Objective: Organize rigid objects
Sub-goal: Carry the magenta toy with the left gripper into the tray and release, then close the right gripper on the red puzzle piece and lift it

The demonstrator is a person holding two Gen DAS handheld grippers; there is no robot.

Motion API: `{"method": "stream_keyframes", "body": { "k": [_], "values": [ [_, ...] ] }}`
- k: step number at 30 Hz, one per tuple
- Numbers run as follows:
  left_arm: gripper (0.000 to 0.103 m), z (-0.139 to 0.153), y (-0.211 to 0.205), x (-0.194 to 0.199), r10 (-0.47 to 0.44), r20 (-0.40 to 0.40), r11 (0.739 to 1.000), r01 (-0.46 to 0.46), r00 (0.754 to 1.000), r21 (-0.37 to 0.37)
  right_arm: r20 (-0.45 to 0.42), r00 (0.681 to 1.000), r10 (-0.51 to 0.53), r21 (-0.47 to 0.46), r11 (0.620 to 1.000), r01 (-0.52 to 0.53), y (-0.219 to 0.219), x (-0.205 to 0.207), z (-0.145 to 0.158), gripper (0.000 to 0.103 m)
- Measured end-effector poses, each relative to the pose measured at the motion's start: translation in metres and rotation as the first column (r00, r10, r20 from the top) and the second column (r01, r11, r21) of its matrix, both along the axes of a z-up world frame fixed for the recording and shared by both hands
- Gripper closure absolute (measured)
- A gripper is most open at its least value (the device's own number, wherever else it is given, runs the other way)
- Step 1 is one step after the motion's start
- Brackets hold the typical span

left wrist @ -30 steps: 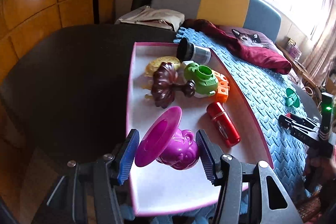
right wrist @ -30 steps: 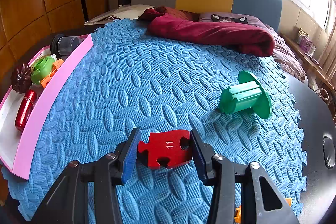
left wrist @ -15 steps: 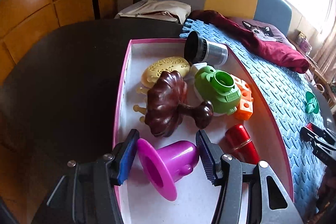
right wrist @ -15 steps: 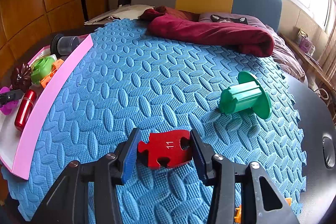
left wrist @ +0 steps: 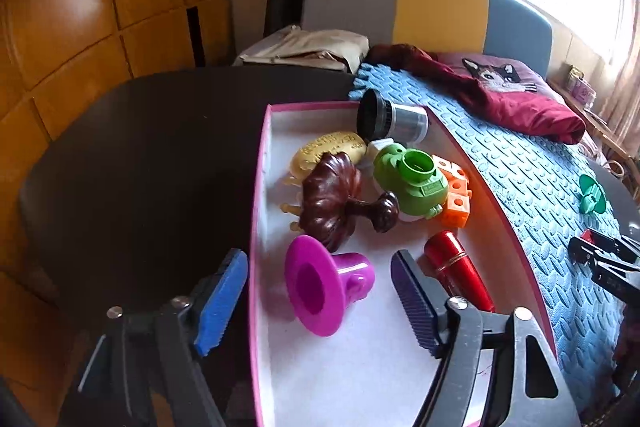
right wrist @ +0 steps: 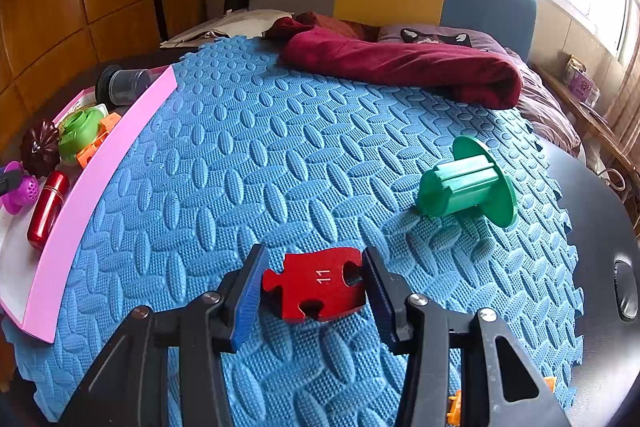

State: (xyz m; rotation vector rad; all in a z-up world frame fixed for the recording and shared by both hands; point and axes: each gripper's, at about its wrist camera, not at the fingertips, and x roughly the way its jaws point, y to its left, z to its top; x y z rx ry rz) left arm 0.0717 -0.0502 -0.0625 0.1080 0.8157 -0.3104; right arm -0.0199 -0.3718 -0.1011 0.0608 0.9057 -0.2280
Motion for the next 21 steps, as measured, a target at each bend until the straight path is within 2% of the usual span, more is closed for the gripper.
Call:
{"method": "stream_keyframes", "body": {
  "k": [11,21],
  "values": [
    [0.025,0.017,0.015,-0.023,0.035,0.045,0.999,-0.034,0.998,-0.02,-0.001,1.0,0.004,-0.028,1.0,-0.005,0.005,0.0,0.001,0.057],
    [0.025,0.016,0.025,-0.027,0.056,0.033,0.998,-0.055,0.998,-0.035,-0.001,1.0,0.001,-0.039,0.999,-0.001,0.007,-0.001,0.002,0.057]
  ]
}}
